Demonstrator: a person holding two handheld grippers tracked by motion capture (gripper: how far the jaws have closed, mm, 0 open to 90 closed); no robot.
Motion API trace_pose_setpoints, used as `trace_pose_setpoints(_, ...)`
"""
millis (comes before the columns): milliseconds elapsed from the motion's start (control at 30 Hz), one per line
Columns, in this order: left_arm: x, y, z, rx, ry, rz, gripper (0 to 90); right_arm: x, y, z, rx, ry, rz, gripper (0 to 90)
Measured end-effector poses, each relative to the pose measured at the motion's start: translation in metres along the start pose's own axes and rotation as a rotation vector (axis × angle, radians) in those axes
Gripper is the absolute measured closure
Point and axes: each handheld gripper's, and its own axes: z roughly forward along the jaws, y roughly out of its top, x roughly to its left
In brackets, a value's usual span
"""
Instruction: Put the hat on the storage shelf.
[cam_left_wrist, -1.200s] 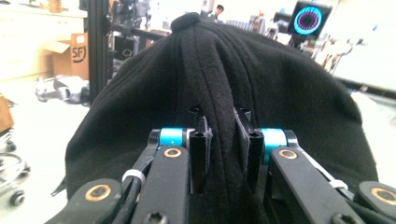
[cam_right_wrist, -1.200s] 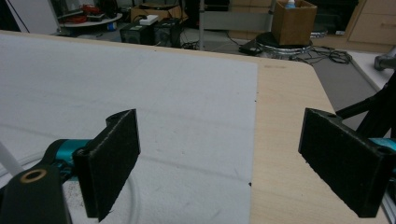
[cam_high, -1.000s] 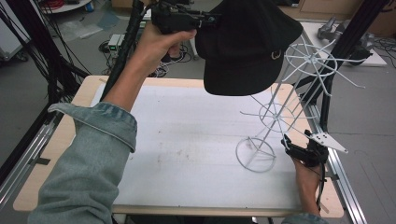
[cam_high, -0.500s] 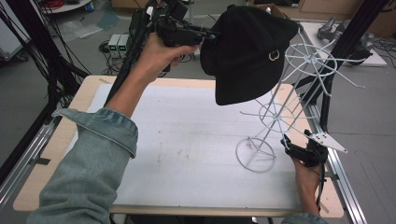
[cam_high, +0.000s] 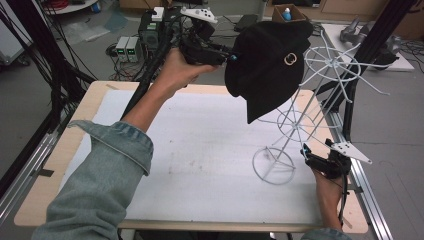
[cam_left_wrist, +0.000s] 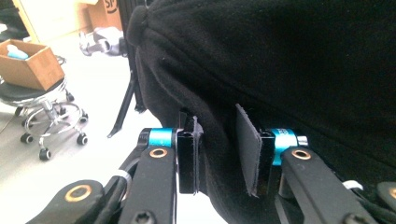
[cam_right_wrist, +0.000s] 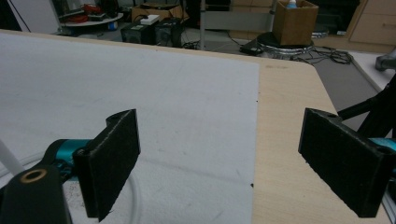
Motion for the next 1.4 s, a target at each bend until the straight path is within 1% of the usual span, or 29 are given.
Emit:
trace_pose_setpoints(133,0.000,-0.002,0.005,0.033,-0.002,-0.005,69.1,0.000,0.000,0.000,0.000,0.000,0.004,11.9)
trace_pose_setpoints(267,0.001,-0.004,0.008,0.070,0.001,0.007,67.4,0.000,0.000,0.000,0.002,-0.001,0.008,11.9)
trace_pose_setpoints(300,0.000,-0.004,0.008,0.078,0.005,0.012,66.8,-0.001,0.000,0.000,0.001,-0.001,0.001,11.9)
trace_pose_setpoints(367,0.000,-0.004,0.007,0.092,0.016,0.025,66.6,0.000,0.000,0.000,0.002,0.000,0.004,11.9)
trace_pose_setpoints(400,0.000,-0.004,0.007,0.093,0.017,0.023,66.3,0.000,0.000,0.001,0.002,0.000,0.005,11.9)
trace_pose_setpoints(467,0.000,-0.003,0.004,0.078,0.014,0.021,65.5,0.001,0.000,0.001,0.000,0.001,0.005,11.9)
trace_pose_setpoints(567,-0.001,0.000,-0.003,0.056,0.024,0.021,64.2,0.001,0.000,0.001,0.001,0.001,0.004,11.9)
trace_pose_setpoints(633,-0.002,0.002,-0.008,0.055,0.032,0.029,64.1,0.001,0.000,0.000,0.002,0.002,0.009,11.9)
trace_pose_setpoints(667,-0.003,0.002,-0.010,0.054,0.037,0.034,63.7,0.001,0.000,0.000,0.000,0.000,0.003,11.9)
trace_pose_setpoints(700,-0.003,0.003,-0.013,0.057,0.045,0.040,62.9,0.001,0.000,0.000,0.001,0.001,0.004,11.9)
trace_pose_setpoints(800,-0.003,0.003,-0.024,0.062,0.060,0.038,60.1,0.001,0.000,0.000,0.000,0.000,0.004,11.9)
trace_pose_setpoints(933,-0.003,0.004,-0.039,0.063,0.093,0.047,58.7,0.001,0.000,0.001,0.001,0.000,0.008,11.9)
trace_pose_setpoints(1000,-0.002,0.003,-0.050,0.065,0.103,0.058,58.2,0.001,0.000,0.001,-0.002,0.001,0.009,11.9)
trace_pose_setpoints(1100,-0.003,0.002,-0.064,0.072,0.124,0.060,57.0,0.000,0.000,0.002,0.000,0.000,0.005,11.9)
trace_pose_setpoints(1167,-0.004,-0.001,-0.074,0.078,0.145,0.064,55.6,0.000,0.000,0.002,0.001,-0.002,0.005,11.9)
trace_pose_setpoints(1200,-0.004,-0.003,-0.080,0.059,0.156,0.068,55.0,0.001,0.000,0.002,0.001,-0.002,0.005,11.9)
trace_pose_setpoints(1233,-0.005,-0.006,-0.086,0.031,0.159,0.064,55.0,0.001,0.000,0.002,0.000,-0.002,0.005,11.9)
trace_pose_setpoints(1267,-0.004,-0.008,-0.091,0.021,0.162,0.057,54.9,0.001,0.000,0.002,-0.002,0.000,0.006,11.9)
trace_pose_setpoints(1300,-0.004,-0.011,-0.098,0.031,0.162,0.044,54.3,0.001,0.001,0.002,-0.002,0.001,0.007,11.9)
trace_pose_setpoints(1333,-0.004,-0.014,-0.103,0.034,0.179,0.049,53.2,0.002,0.001,0.002,-0.002,0.000,0.002,11.9)
trace_pose_setpoints(1367,-0.005,-0.018,-0.109,0.021,0.190,0.051,52.5,0.002,0.001,0.002,-0.001,0.000,0.001,11.9)
trace_pose_setpoints(1400,-0.004,-0.022,-0.115,0.006,0.189,0.036,52.3,0.003,0.001,0.003,0.000,-0.001,0.003,11.9)
